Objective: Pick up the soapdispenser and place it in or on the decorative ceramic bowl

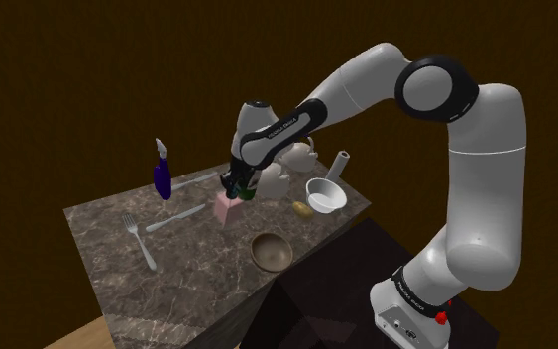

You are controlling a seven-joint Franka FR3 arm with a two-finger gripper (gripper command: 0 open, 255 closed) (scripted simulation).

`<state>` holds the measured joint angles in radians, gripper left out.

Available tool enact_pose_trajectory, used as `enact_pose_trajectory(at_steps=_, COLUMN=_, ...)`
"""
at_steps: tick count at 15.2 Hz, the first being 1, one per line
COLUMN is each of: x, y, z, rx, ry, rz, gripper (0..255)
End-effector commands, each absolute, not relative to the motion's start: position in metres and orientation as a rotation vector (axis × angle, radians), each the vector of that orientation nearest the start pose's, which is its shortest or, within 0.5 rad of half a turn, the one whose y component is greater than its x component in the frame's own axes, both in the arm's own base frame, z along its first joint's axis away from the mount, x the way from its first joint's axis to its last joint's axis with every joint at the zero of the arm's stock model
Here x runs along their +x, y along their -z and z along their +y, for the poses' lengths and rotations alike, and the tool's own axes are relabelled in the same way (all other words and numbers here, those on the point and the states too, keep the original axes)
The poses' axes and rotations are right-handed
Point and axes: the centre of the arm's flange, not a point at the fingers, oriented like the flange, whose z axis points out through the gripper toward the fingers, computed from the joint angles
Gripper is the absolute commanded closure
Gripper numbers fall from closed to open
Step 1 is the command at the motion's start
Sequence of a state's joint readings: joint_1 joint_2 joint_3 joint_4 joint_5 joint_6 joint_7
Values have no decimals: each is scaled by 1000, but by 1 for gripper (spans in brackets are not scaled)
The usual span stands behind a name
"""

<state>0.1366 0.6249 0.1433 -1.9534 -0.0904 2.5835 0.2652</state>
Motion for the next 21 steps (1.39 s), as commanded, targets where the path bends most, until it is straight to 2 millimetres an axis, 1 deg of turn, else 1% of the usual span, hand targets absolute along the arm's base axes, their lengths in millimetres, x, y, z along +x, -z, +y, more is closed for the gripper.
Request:
enact_pose_trajectory(at_steps=1, x=592, y=-168, z=170, rx=-3102, ry=6, rz=-99, gripper=255)
enact_pose_trajectory(at_steps=20, x=592, y=-268, z=170, rx=-3102, ry=6, rz=-99, gripper=255)
enact_pose_trajectory(at_steps=21, x=580, y=-272, z=167, rx=-3102, ry=6, rz=-99, gripper=255)
